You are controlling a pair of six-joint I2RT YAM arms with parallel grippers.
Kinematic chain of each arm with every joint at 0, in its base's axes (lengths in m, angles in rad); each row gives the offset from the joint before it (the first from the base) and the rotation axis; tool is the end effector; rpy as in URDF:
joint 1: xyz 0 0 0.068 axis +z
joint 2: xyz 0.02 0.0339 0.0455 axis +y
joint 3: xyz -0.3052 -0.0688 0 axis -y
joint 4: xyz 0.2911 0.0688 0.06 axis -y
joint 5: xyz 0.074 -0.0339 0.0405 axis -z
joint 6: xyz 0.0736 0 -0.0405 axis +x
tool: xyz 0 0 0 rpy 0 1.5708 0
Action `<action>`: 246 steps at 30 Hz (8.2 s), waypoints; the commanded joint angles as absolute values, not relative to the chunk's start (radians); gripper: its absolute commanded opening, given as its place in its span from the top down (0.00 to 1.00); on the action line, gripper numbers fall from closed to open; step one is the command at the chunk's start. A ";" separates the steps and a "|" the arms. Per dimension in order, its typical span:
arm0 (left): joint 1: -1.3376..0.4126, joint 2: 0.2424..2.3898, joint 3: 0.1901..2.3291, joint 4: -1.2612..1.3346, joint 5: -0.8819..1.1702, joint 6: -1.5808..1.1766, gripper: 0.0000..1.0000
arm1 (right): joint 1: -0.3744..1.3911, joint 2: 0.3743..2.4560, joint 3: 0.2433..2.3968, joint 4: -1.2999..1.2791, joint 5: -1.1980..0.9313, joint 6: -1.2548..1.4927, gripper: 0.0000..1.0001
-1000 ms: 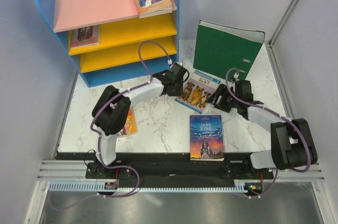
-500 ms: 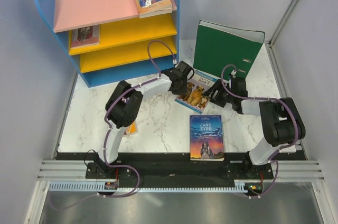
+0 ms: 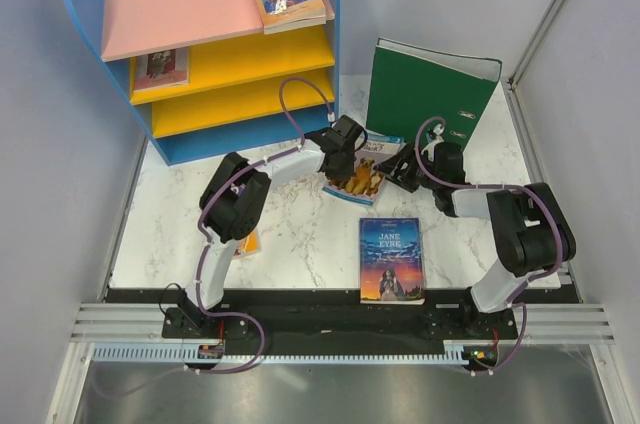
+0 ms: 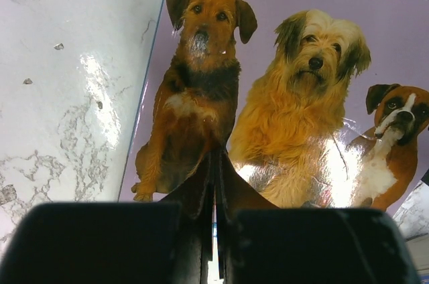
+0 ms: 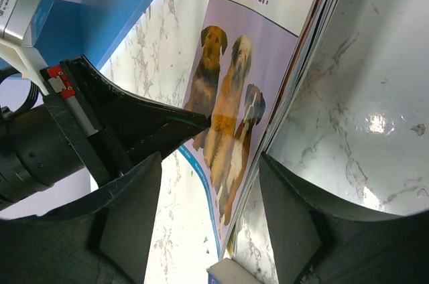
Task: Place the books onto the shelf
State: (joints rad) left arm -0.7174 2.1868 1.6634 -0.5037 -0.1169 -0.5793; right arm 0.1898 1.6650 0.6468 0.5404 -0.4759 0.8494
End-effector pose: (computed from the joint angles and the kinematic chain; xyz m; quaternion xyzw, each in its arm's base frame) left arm 0.4235 -0.3581 0.1432 0.0507 0.9604 -0.1170 0.2476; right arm 0.3633 0.1041 0.1370 0.1530 0.8252 0.4256 0.3384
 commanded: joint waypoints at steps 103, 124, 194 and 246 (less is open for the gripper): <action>-0.799 2.264 1.703 -0.641 -0.009 -0.512 0.98 | 0.429 1.848 0.836 0.509 -0.287 0.914 0.83; -0.586 2.060 1.604 -0.709 -0.276 -0.400 0.98 | 0.431 1.663 0.762 0.289 -0.305 0.781 0.98; -0.770 2.028 1.451 -0.683 -0.219 -0.511 0.98 | 0.506 2.017 0.930 0.398 -0.718 0.775 0.70; -0.558 1.980 1.307 -0.683 -0.126 -0.569 0.98 | 0.670 2.114 1.172 0.417 -0.555 0.880 0.52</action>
